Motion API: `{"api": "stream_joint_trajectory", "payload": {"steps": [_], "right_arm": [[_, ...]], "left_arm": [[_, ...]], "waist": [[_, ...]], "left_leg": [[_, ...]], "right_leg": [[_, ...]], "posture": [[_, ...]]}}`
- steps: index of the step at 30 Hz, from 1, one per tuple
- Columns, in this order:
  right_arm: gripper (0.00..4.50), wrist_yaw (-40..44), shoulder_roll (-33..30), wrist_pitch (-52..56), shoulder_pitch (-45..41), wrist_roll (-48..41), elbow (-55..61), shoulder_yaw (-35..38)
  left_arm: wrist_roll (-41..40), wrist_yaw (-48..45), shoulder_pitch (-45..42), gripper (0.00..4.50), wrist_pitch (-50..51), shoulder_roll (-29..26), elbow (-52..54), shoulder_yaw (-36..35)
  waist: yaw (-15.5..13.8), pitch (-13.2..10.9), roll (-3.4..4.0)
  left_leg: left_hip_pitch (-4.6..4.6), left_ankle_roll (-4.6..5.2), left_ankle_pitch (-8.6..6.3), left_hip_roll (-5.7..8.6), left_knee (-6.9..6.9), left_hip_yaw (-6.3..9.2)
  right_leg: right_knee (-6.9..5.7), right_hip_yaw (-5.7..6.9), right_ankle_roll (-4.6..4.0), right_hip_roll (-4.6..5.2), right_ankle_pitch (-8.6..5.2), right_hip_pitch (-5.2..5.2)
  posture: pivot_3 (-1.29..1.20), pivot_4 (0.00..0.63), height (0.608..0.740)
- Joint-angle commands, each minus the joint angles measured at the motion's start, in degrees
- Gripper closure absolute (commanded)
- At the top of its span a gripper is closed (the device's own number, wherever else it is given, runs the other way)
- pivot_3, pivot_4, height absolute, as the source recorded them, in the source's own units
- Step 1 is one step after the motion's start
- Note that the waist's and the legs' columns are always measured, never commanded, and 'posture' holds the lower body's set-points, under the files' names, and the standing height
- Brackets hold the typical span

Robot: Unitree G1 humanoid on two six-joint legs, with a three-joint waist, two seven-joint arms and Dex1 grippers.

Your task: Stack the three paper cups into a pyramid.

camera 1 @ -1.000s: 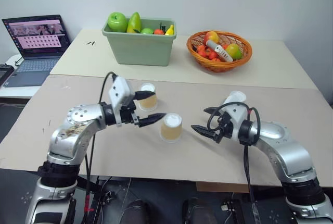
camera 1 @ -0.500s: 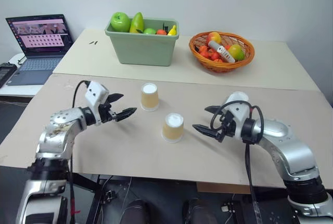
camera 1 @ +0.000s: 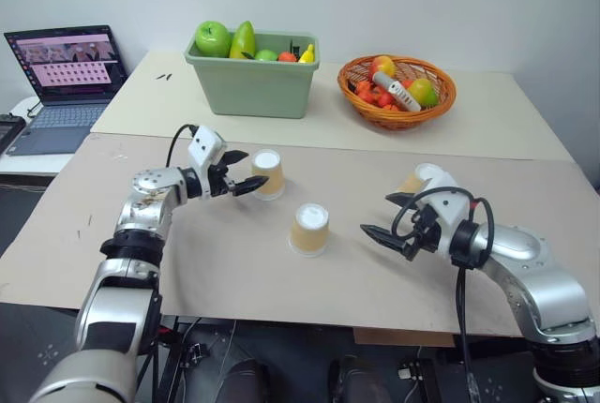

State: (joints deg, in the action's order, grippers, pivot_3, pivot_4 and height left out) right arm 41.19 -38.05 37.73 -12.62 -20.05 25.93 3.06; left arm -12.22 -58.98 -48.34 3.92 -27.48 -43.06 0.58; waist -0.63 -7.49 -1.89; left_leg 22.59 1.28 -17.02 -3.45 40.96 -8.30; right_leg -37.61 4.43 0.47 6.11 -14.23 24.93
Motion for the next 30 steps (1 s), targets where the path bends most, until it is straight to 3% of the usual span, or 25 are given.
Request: {"api": "stream_joint_trajectory", "payload": {"steps": [1,12,13,16,23,30], "right_arm": [[0.00,-0.8,-0.2,0.2,-0.1,-1.2,2.4,1.7],[0.00,-2.1,-0.1,-0.1,-0.2,-1.5,2.2,0.7],[0.00,-2.1,-0.1,-0.1,-0.2,-1.5,2.1,0.6],[0.00,-2.2,-0.1,-0.2,-0.5,-1.5,2.0,0.4],[0.00,-2.3,0.2,-0.1,-0.9,-1.5,1.7,-0.4],[0.00,-2.7,0.7,-0.1,-1.2,-1.6,1.9,-1.3]], "left_arm": [[1.0,0.0,-3.5,0.10,-3.3,1.0,-2.7,-0.5],[1.0,-0.1,-5.6,0.10,-4.8,2.6,-4.3,-1.5],[1.0,-0.1,-5.6,0.60,-4.9,2.6,-4.2,-1.6],[1.2,0.0,-5.6,1.45,-5.0,2.6,-4.2,-1.8],[1.2,0.0,-4.3,1.45,-4.9,2.5,-2.1,-1.6],[-2.0,-5.1,6.2,1.45,2.2,-2.1,18.8,-1.1]], "waist": [[0.0,0.0,-0.01],[0.1,0.0,-0.01],[0.1,0.0,-0.01],[0.0,0.0,-0.01],[0.1,0.0,-0.01],[0.6,0.0,-0.01]], "left_leg": [[0.01,0.00,0.00,0.00,0.00,0.00],[0.03,0.00,0.00,-0.01,0.02,0.11],[0.03,0.00,0.00,0.00,0.02,0.11],[0.04,0.00,0.00,0.00,0.03,0.11],[0.04,0.00,0.00,0.00,0.04,0.12],[0.06,0.00,0.00,-0.04,0.00,0.12]], "right_leg": [[0.00,0.01,0.00,0.00,0.00,0.00],[0.00,0.02,0.01,0.00,0.00,0.02],[-0.01,0.02,0.01,0.00,0.00,0.02],[0.00,0.02,0.01,0.00,0.00,0.02],[-0.01,0.03,0.01,0.00,0.00,0.02],[-0.13,0.02,0.01,0.00,0.00,0.05]], "posture": [[0.00,0.150,0.708],[0.00,0.150,0.708],[0.00,0.150,0.708],[0.00,0.150,0.708],[0.00,0.150,0.708],[0.00,0.150,0.708]]}}
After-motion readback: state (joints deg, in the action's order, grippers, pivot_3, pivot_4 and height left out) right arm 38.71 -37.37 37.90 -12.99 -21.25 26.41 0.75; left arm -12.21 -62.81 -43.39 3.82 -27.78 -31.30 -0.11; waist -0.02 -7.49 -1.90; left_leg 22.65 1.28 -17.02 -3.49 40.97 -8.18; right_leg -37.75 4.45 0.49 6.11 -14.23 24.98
